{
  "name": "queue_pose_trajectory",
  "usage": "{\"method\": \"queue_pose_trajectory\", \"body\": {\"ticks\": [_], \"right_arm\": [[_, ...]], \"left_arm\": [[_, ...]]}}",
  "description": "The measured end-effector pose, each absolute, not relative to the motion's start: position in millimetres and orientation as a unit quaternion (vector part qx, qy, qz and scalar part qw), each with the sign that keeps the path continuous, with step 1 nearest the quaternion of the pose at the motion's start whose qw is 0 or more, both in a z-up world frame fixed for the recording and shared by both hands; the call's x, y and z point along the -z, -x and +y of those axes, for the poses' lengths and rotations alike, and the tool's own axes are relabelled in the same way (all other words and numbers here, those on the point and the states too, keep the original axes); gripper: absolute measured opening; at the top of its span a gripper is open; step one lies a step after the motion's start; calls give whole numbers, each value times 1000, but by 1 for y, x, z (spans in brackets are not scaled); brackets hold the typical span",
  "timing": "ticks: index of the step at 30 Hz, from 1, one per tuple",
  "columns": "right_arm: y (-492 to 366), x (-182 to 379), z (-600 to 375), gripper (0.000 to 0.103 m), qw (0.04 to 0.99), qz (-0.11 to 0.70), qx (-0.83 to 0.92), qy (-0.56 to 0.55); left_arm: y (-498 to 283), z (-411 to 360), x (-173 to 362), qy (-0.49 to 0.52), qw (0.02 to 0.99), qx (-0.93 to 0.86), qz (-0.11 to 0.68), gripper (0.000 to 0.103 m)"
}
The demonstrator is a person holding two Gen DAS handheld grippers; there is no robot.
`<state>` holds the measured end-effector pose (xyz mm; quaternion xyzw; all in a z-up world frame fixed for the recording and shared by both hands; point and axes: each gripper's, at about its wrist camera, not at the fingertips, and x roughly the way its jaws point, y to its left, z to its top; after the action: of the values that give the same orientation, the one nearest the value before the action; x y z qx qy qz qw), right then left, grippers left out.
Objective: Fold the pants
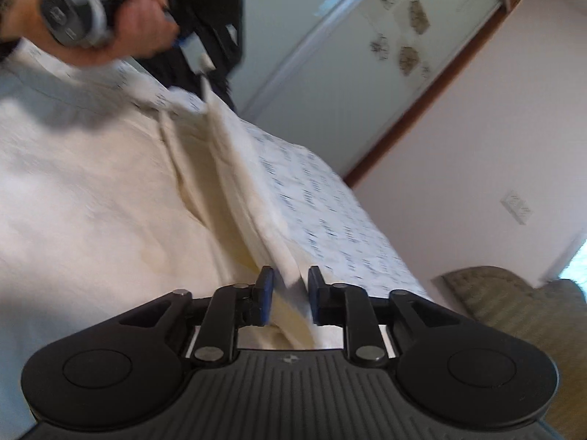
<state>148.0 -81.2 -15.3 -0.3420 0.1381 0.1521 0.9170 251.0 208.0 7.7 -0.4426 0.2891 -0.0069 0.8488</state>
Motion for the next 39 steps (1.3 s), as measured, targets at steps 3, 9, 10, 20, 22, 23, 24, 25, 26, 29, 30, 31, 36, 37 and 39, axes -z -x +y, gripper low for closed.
{"method": "queue_pose_trajectory", "body": {"ticks": [3,9,10,20,22,23,24,25,26,29,30,31,36,37,39], "right_arm": [[-154,22,-89,35,917,143,-90,360],[-178,32,-120,52,924,168,-11,343],[-180,29,-125,18,927,177,-14,329],[-105,0,-113,5,905,169,-72,384],[-79,-4,-108,5,900,169,-90,392],[-68,-5,-105,5,897,170,-97,395],[-58,-7,-102,5,894,173,-107,399],[-46,-7,-97,5,891,176,-116,402],[-36,-6,-94,5,889,179,-124,404],[-13,-1,-87,5,882,196,-143,403],[-7,2,-85,5,881,202,-149,402],[-3,5,-84,5,879,206,-153,402],[13,10,-86,4,879,217,-159,393],[15,9,-87,4,880,216,-160,392],[19,9,-91,4,882,217,-163,386]], "left_arm": [[-233,210,-14,443,852,11,277,5],[-221,211,-22,444,855,17,269,5],[-220,211,-21,440,856,16,271,5],[-166,218,-37,360,896,30,259,5],[-148,220,-40,337,905,37,258,5],[-140,220,-41,323,910,40,257,5],[-130,220,-42,311,914,41,257,5],[-121,219,-42,299,918,43,256,5],[-112,219,-40,288,921,43,258,5],[-89,219,-33,272,924,40,267,5],[-82,218,-29,268,924,37,270,5],[-75,218,-25,262,925,34,274,5],[-54,214,-5,250,922,19,294,5],[-51,214,-2,253,921,18,297,5],[-48,214,1,251,921,15,298,6]]}}
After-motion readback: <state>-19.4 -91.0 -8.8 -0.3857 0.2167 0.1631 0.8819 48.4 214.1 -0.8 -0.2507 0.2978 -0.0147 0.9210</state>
